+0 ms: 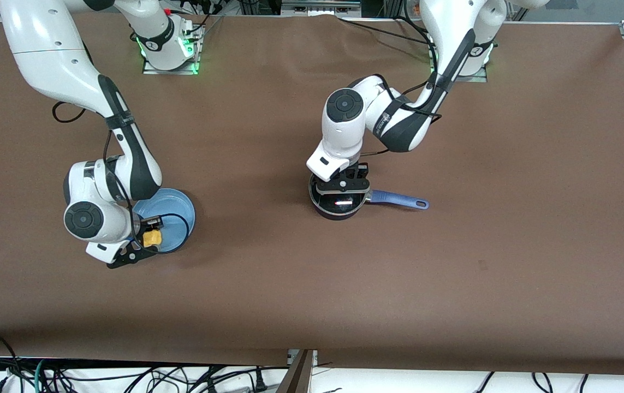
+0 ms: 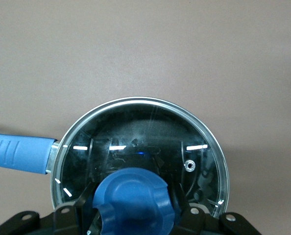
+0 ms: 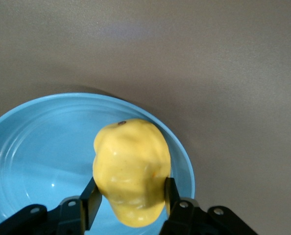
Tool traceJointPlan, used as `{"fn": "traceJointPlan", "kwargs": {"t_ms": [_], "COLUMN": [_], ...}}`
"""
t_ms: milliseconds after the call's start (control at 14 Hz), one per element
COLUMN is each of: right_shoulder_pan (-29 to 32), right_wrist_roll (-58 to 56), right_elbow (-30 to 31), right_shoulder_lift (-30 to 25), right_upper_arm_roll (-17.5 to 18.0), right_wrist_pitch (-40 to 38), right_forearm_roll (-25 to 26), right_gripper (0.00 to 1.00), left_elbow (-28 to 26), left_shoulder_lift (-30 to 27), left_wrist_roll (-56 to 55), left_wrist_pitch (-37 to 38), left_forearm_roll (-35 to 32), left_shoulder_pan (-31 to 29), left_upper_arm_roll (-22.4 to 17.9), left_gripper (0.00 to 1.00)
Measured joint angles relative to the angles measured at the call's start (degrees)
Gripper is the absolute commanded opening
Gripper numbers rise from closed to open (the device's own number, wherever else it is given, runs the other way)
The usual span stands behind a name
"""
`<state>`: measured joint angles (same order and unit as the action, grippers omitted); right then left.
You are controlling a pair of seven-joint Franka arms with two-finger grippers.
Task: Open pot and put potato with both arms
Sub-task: 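Lift the lid with the left gripper while the right gripper lifts the potato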
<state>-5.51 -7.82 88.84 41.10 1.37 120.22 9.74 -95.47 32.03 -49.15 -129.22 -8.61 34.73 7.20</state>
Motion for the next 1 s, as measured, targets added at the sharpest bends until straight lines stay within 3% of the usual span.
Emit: {"fn": "traceJointPlan", "kwargs": {"t_ms": [286, 643, 857, 1000], "right_shoulder_pan": [-0.1, -1.3, -4.4, -9.0], "right_wrist_roll": [0.0, 0.5, 9.4, 21.1], "right_elbow": [-0.6, -8.3, -11.8, -13.2], "right_shoulder_lift": [0.0, -0.4, -0.5, -0.5], "right_upper_arm_roll": [0.1, 0.3, 0.8, 1.7], "right_wrist_pitch": [-0.6, -12.2, -16.8, -17.4], "right_forearm_roll": [-0.5, -10.8, -16.8, -20.3], "right_gripper": [0.27, 0.27, 0.28, 0.29], "left_elbow": [0.2, 0.2, -1.0, -2.9], "left_shoulder_lift": [-2.3, -8.5, -12.0, -13.9], "left_wrist_roll": [0.0, 5.8, 18.6, 30.9], "left_wrist_pitch": [1.5, 6.0, 8.2, 8.4], "left_forearm_roll": [0.0, 0.4, 3.6, 7.1], "left_shoulder_pan": [-0.9, -6.7, -15.2, -20.0], "left_upper_arm_roll": [-0.1, -0.4, -1.4, -4.7], "left_gripper": [0.55, 0.55, 0.55, 0.51]}}
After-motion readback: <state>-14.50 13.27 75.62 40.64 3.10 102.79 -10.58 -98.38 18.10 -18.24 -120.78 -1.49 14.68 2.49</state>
